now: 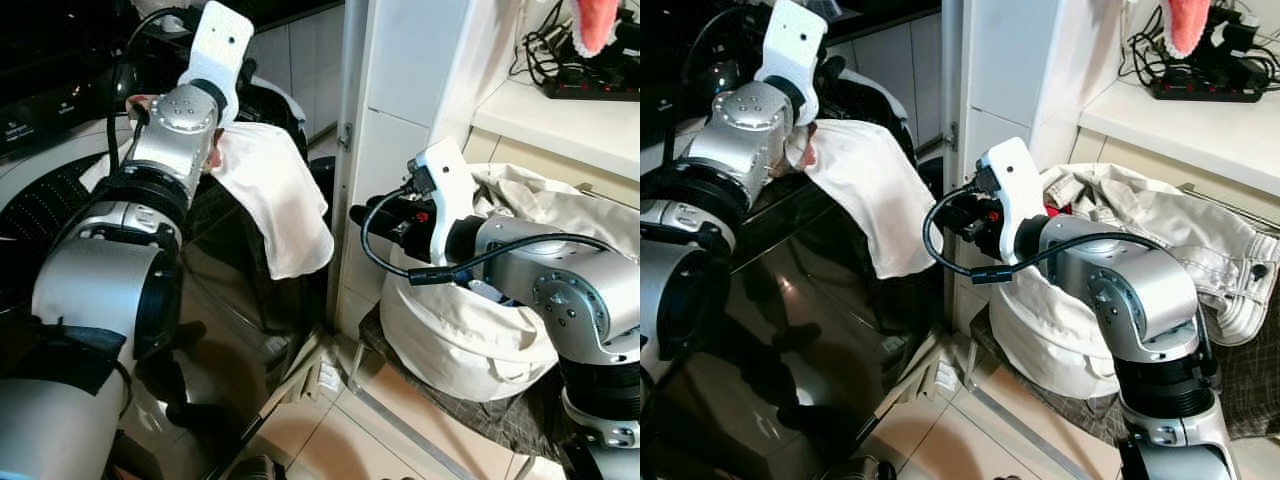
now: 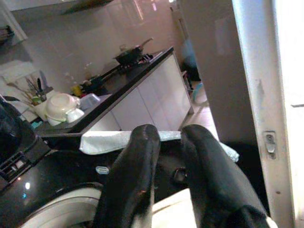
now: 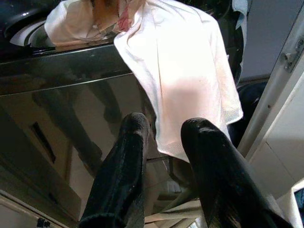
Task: Clothes washing
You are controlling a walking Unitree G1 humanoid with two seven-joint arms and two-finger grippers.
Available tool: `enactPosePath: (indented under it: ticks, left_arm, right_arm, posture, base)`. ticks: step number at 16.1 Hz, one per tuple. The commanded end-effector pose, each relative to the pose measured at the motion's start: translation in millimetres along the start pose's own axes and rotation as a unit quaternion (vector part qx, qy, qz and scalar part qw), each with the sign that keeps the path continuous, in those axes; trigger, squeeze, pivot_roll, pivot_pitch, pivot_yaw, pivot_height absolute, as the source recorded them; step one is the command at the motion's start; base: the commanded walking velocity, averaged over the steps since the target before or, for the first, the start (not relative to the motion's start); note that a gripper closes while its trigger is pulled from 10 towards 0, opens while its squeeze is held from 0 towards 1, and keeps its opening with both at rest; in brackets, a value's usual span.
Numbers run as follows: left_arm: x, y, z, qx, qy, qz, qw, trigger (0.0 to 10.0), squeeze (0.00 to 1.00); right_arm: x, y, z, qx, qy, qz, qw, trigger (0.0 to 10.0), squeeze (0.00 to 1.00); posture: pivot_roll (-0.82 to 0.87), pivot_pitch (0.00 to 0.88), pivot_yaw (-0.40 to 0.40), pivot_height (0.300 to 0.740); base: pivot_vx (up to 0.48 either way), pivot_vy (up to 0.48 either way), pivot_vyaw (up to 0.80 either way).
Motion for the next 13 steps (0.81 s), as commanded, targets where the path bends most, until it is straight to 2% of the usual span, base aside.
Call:
enactPosePath:
  ticks: [1, 3, 4, 8, 9, 12, 13]
  left_arm:
    - [6, 2.5, 0.4, -0.003, -0.018, 0.007, 1.0, 10.0, 1.0]
    - [14, -13.5, 0.0, -0.048, -0.046, 0.029, 0.997, 10.0, 1.0]
    - [15, -30.8, 0.1, -0.088, -0.054, 0.042, 0.994, 10.0, 1.0]
    - [6, -53.7, 1.4, -0.12, -0.046, 0.045, 0.991, 10.0, 1.0]
    - [1, -61.5, 2.4, -0.129, -0.041, 0.04, 0.99, 10.0, 1.0]
    - [-36, -90.9, 10.4, -0.172, 0.02, -0.03, 0.984, 10.0, 1.0]
    - [-47, -92.4, 12.4, -0.167, 0.039, -0.053, 0.984, 10.0, 0.0]
  right_arm:
    - [6, 0.7, 0.1, 0.003, -0.004, 0.004, 1.0, 10.0, 0.0]
    - [5, 0.5, 0.4, 0.002, -0.004, 0.004, 1.0, 10.0, 0.0]
    - [4, -0.2, 1.0, 0.001, -0.002, 0.003, 1.0, 10.0, 0.0]
    - [2, 0.5, 2.1, -0.003, -0.001, 0.002, 1.0, 10.0, 0.0]
    - [1, 0.9, 3.4, -0.005, -0.002, 0.001, 1.0, 10.0, 0.0]
    - [-8, 0.1, 10.3, -0.016, 0.005, 0.0, 1.0, 10.0, 0.0]
    - [-10, 0.1, 12.2, -0.017, 0.007, -0.001, 1.0, 10.0, 0.0]
  posture:
    - [-0.04, 0.0, 0.014, 0.74]
    - [-0.04, 0.0, 0.015, 0.74]
    - [-0.05, 0.0, 0.024, 0.74]
    - [-0.09, 0.0, 0.054, 0.74]
    - [-0.1, 0.0, 0.063, 0.74]
    - [-0.12, 0.0, 0.091, 0.74]
    - [-0.13, 0.0, 0.094, 0.74]
  base:
    - [0.0, 0.0, 0.0]
    - [0.0, 0.0, 0.0]
    - [0.0, 0.0, 0.0]
    - [0.0, 0.0, 0.0]
    - [0.0, 0.0, 0.0]
    - [0.0, 0.0, 0.0]
    - [0.0, 0.0, 0.0]
Point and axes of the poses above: a point about 5 cm out from each wrist's last joint towards the gripper, its own z axis pointing back from the gripper into the wrist, its own x axis along the axis of the wrist's last joint, y = z × x, the point moved 5 cm from there along -z, pointing out of the wrist towards the gripper, and after that the axes turned 10 degrees about -z, right-handed, at the moved point
